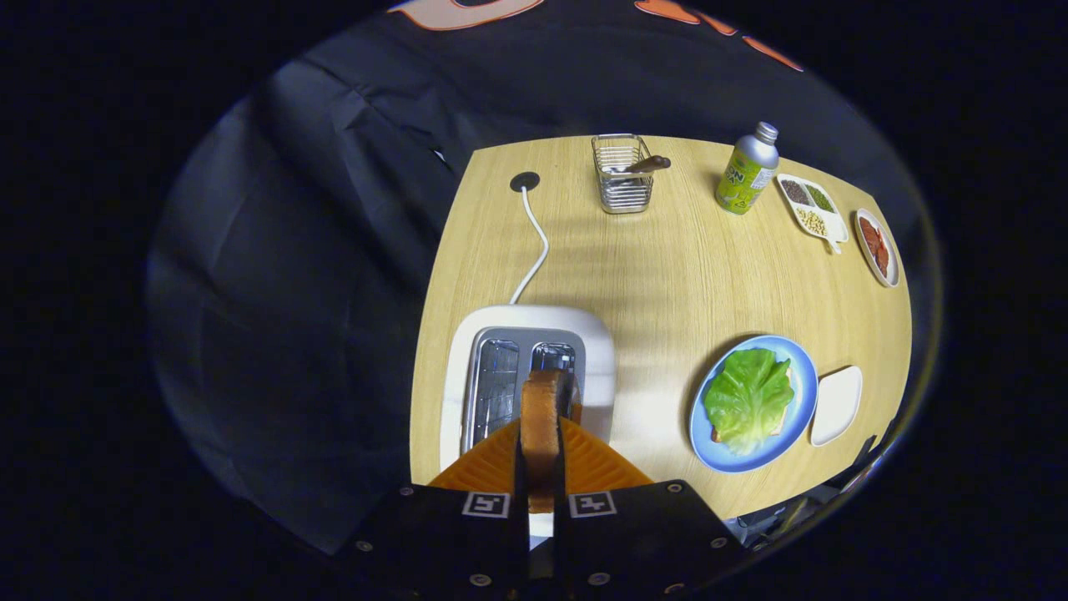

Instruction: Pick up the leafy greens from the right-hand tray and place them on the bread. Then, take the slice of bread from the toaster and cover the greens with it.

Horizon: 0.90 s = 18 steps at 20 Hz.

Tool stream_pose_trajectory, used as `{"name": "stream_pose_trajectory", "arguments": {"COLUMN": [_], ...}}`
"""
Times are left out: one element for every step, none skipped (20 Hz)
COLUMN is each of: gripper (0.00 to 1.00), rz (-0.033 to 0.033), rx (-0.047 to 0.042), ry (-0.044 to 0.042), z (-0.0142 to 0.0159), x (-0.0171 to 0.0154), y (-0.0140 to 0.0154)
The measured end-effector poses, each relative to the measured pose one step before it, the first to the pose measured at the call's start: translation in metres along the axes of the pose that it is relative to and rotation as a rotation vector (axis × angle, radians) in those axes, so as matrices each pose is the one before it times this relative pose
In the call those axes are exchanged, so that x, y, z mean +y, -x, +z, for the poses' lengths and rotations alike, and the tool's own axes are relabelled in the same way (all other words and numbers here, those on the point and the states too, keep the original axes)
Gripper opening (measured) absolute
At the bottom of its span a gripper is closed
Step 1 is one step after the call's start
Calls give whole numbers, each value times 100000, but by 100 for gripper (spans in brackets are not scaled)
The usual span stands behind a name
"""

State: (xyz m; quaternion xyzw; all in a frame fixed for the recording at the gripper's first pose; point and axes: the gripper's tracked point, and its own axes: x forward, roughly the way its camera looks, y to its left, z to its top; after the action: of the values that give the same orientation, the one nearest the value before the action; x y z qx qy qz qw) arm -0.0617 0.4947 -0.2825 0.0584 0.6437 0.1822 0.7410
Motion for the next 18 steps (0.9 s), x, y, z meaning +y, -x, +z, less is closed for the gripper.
{"name": "stream_pose_trajectory", "arguments": {"gripper": [12,12,12,12,12,12,11,12,12,11,11,11,11,11,11,11,11,11], "rz": [2080,2214,1973,1862,2229,2636,2727,3293,4373,2066,1347,449,318,1386,1874,1770,399,-358], "rx": [-961,-958,-652,-551,-689,-859,-841,-895,-139,-512,-1317,-1016,-771,-393,-448,-406,-216,-450], "ry": [-777,-785,-670,-905,-978,-877,-812,-1089,-1765,-749,705,930,-84,-309,-574,-131,-97,202], "z": [138,265,185,215,78,241,258,210,18,230,498,368,129,183,131,189,-45,109], "x": [194,234,52,-49,34,77,63,229,405,-36,-469,-497,-415,-496,-656,-695,-1032,-1251], "y": [603,594,506,568,744,671,614,847,688,740,565,564,561,495,559,560,627,503]}}
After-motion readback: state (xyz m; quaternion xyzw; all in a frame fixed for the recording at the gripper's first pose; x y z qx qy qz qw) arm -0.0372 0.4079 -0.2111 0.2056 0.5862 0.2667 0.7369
